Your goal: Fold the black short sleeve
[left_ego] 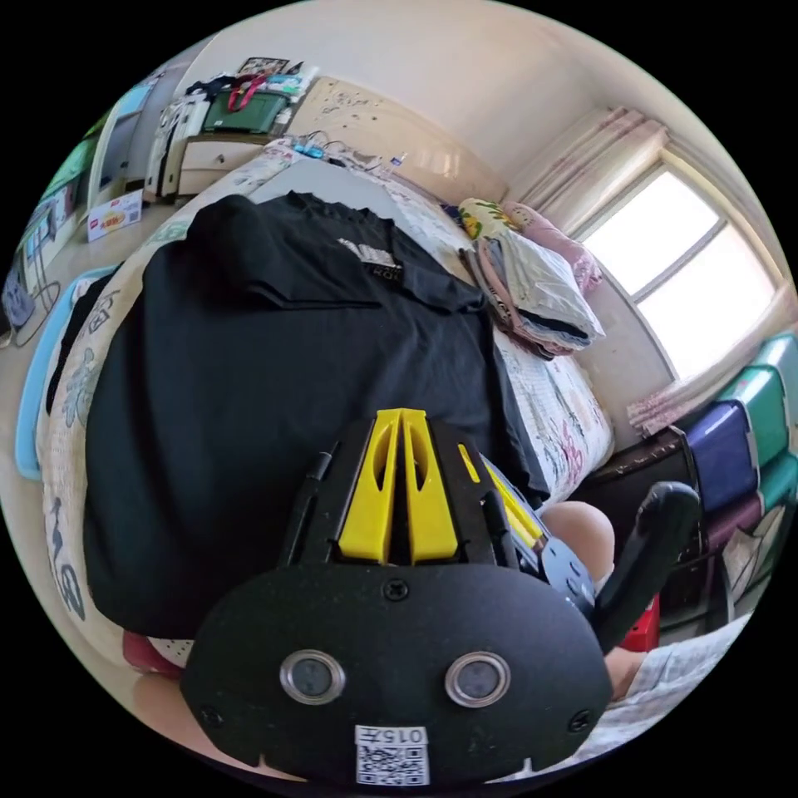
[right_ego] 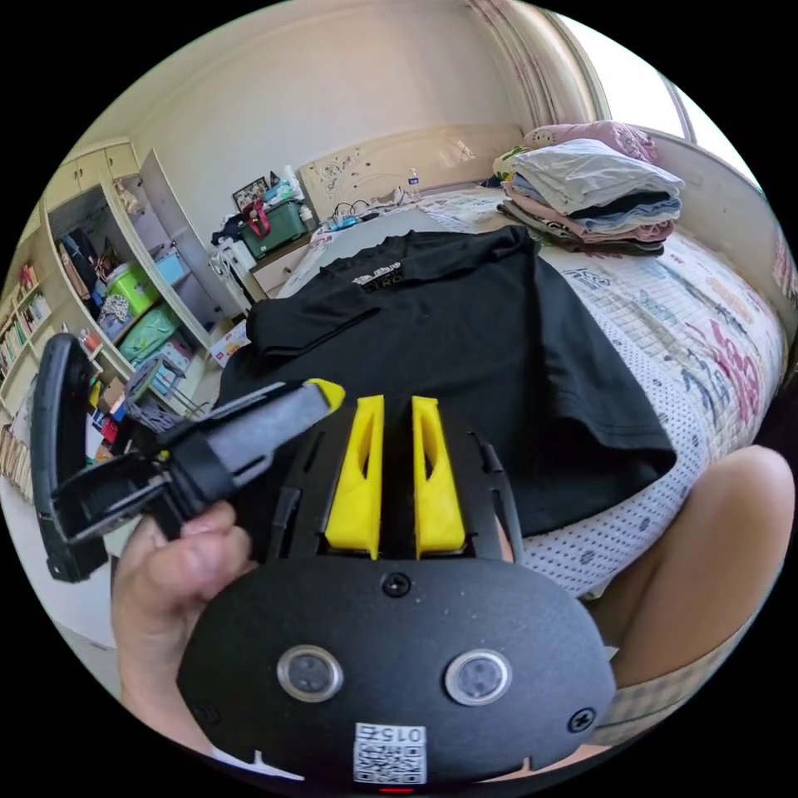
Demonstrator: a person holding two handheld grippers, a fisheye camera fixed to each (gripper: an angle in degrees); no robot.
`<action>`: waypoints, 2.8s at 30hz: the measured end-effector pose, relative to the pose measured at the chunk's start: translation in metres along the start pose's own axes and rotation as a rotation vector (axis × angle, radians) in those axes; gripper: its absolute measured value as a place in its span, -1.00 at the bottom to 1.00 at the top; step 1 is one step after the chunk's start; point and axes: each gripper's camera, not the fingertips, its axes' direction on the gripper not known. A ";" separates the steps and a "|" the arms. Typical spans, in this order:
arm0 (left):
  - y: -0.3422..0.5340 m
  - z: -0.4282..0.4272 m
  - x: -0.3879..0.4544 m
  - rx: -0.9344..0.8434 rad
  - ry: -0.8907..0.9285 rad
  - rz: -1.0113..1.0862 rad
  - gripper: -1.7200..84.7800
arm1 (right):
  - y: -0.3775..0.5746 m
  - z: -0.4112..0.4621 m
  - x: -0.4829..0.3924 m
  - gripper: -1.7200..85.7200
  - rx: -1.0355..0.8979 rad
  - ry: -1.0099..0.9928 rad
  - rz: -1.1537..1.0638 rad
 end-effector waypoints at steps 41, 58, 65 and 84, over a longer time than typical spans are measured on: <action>0.009 -0.178 0.048 0.102 -0.095 0.489 -0.73 | -0.163 0.020 -0.025 -0.73 0.016 -0.240 -0.816; -0.173 -0.023 0.061 -0.396 -0.014 0.516 -0.94 | -0.177 0.338 -0.067 -0.93 -0.389 -0.147 -0.774; -0.257 -0.185 -0.052 0.164 -0.535 0.050 -0.97 | -0.281 0.300 0.035 -0.95 -0.048 0.333 -0.269; -0.289 -0.104 0.002 -0.123 -0.001 0.143 -0.90 | -0.190 0.351 -0.166 -0.75 -0.216 0.005 -0.658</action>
